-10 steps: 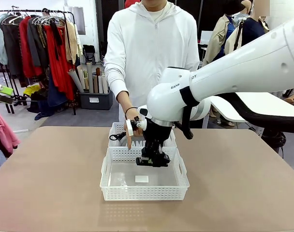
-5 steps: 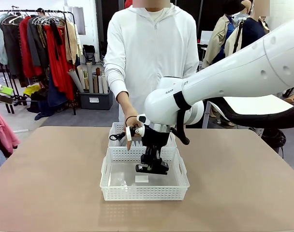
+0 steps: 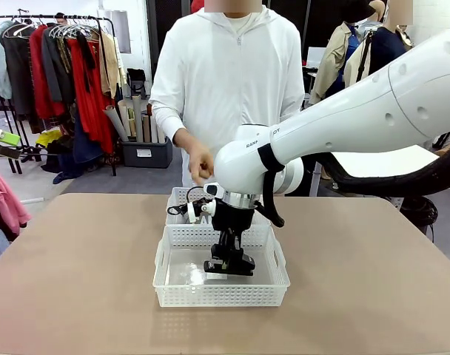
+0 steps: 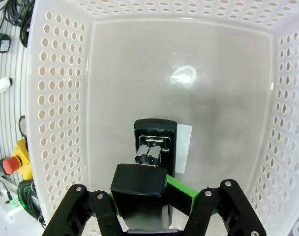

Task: Distribute items into two baskets.
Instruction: Place the picked Stapler into the Organizing basket as instructed by the person.

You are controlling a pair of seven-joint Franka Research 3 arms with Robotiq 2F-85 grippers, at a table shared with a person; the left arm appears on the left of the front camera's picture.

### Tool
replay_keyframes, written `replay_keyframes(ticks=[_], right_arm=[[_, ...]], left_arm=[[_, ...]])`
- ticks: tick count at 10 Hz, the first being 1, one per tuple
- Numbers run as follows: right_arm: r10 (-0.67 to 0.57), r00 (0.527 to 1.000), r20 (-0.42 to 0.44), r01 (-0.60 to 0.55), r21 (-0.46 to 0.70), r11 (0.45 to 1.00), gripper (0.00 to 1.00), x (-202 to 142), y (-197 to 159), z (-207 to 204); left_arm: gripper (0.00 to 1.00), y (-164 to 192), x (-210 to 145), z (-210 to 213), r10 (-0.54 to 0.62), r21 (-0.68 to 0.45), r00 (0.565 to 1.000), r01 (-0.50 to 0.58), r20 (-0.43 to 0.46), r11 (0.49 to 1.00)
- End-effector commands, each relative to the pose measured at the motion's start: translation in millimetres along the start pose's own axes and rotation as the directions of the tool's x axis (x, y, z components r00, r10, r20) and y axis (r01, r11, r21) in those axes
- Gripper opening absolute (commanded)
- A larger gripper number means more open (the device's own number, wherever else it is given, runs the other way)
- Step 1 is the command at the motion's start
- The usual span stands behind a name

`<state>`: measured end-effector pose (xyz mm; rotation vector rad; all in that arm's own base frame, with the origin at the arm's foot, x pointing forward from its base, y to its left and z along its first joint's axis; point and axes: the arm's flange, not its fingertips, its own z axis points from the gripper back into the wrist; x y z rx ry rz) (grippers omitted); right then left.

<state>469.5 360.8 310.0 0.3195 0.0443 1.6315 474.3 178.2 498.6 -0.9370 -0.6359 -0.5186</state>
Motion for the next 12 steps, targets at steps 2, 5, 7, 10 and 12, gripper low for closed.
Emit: replay_keyframes(ticks=[2,5,7,10,12], right_arm=[[-0.017,1.0,-0.012,0.017,0.006,1.0,0.13,4,-3,5],[-0.022,1.0,-0.02,0.023,0.028,0.999,0.38,5,-3,6],[-0.031,0.999,-0.029,0.032,0.027,0.999,0.76,5,-3,6],[-0.063,0.996,-0.062,0.06,-0.046,0.997,1.0,6,0,27],[-0.082,0.993,-0.088,0.076,-0.068,0.995,1.0,8,6,50]], left_arm=[[1.0,0,0,1,-0.001,0.002,1.0,0.001,0.004,1.0],[1.0,0,0,1,-0.001,0.002,1.0,0.001,0.004,1.0],[1.0,0,0,1,-0.001,0.002,1.0,0.001,0.004,1.0],[1.0,0,0,1,-0.001,0.002,1.0,0.001,0.004,1.0],[1.0,0,0,1,-0.001,0.002,1.0,0.001,0.004,1.0]])
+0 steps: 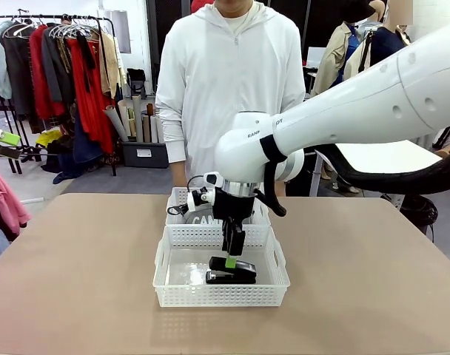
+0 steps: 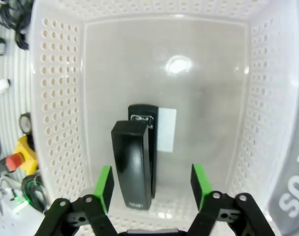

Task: Distribute items into two baskets.
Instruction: Place the picked Stapler into the Organizing basket as instructed by the person.

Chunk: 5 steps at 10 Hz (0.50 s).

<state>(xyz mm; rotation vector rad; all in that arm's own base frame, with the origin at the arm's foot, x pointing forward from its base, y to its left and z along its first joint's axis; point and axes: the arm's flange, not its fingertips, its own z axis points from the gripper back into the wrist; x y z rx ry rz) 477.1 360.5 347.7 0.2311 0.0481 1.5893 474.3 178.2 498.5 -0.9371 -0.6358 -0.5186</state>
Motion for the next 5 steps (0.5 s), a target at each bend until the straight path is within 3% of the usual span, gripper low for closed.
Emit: replay_keyframes(ticks=[1,5], right_arm=[[-0.034,0.998,-0.049,0.033,-0.016,0.999,1.0,1,8,25],[-0.047,0.996,-0.078,0.044,-0.042,0.998,1.0,2,16,55]], left_arm=[[1.0,0,0,1,-0.001,0.002,1.0,0.001,0.004,1.0],[1.0,0,0,1,-0.001,0.002,1.0,0.001,0.004,1.0]])
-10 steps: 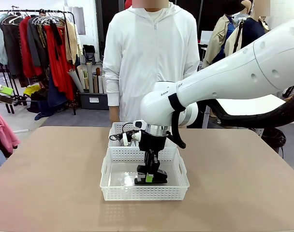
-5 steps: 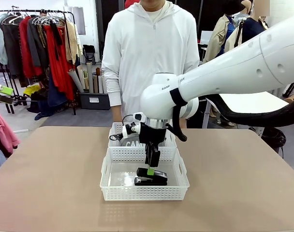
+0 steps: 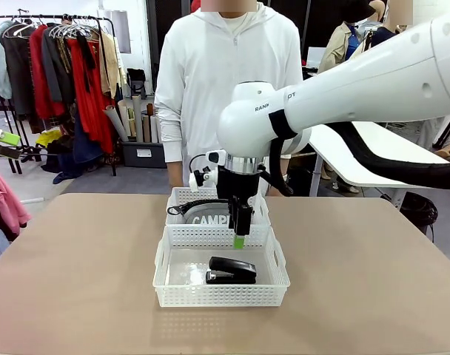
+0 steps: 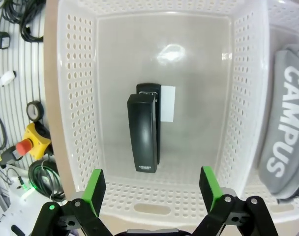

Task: Distribute items into two baskets.
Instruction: Place the picked Stapler into the Organizing basket as instructed by the person.

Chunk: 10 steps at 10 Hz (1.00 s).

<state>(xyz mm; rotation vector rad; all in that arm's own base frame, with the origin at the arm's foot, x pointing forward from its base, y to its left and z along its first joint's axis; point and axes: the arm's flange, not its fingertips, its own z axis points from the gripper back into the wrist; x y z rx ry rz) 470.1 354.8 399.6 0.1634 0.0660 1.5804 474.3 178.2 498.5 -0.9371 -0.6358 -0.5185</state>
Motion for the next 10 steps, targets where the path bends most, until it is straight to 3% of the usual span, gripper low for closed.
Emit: replay_keyframes(ticks=[1,2,3,10], right_arm=[[-0.038,0.999,-0.03,0.037,-0.019,0.999,1.0,1.6,0.0,7.1],[0.0,0.999,-0.047,-0.001,-0.027,1.0,1.0,0.7,1.0,8.0],[-0.005,1.0,-0.006,0.004,-0.007,1.0,1.0,-0.4,0.6,2.6],[-0.005,1.0,-0.006,0.004,-0.007,1.0,1.0,-0.4,0.6,2.6]], left_arm=[[1.0,-0.2,0.5,1.1,-0.001,0.002,1.0,0.001,0.004,1.0],[1.0,-0.2,0.5,1.1,-0.001,0.002,1.0,0.001,0.004,1.0],[1.0,-0.2,0.5,1.1,-0.001,0.002,1.0,0.001,0.004,1.0],[1.0,-0.2,0.5,1.1,-0.001,0.002,1.0,0.001,0.004,1.0]])
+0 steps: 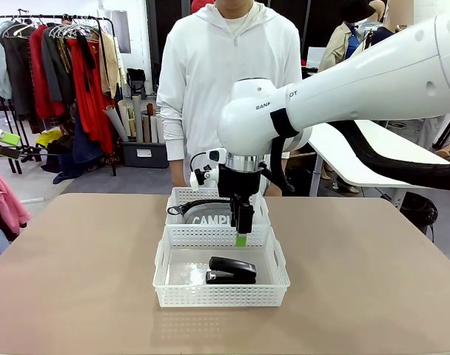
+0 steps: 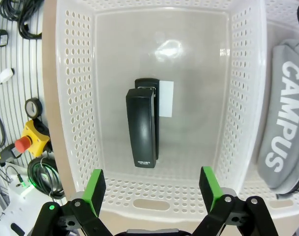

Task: Distribute items into two baskets.
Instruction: Place the picked Stapler into the Organizing basket as instructed by the person.

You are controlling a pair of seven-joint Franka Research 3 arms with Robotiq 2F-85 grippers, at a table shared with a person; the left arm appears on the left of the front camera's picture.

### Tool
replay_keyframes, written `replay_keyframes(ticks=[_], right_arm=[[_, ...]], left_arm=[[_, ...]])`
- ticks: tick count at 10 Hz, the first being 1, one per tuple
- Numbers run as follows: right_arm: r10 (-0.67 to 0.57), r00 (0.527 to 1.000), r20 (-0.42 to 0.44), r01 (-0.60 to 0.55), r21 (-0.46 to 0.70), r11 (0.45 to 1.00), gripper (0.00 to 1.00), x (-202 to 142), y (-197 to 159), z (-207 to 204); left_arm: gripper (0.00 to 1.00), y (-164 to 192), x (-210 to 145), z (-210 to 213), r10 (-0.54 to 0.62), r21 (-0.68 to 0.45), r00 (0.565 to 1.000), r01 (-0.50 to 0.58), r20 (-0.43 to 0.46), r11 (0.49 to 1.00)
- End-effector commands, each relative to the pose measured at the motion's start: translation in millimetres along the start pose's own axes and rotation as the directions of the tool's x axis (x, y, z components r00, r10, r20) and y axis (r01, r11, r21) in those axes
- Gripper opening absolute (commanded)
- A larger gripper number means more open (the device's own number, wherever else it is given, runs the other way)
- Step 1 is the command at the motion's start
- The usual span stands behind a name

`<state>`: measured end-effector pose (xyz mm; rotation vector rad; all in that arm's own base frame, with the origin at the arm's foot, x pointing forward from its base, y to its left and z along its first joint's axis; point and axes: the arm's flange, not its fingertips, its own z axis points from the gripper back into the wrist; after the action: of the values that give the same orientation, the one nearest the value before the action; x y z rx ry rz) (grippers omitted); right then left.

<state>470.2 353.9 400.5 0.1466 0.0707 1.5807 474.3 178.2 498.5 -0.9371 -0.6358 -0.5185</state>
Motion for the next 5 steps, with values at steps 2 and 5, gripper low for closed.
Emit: replay_keyframes(ticks=[2,5], right_arm=[[-0.004,1.0,0.007,0.004,0.001,1.0,1.0,0.4,0.6,1.7],[-0.004,1.0,0.007,0.004,0.001,1.0,1.0,0.4,0.6,1.7]], left_arm=[[1.0,-0.2,0.5,1.1,-0.001,0.002,1.0,0.001,0.004,1.0],[1.0,-0.2,0.5,1.1,-0.001,0.002,1.0,0.001,0.004,1.0]])
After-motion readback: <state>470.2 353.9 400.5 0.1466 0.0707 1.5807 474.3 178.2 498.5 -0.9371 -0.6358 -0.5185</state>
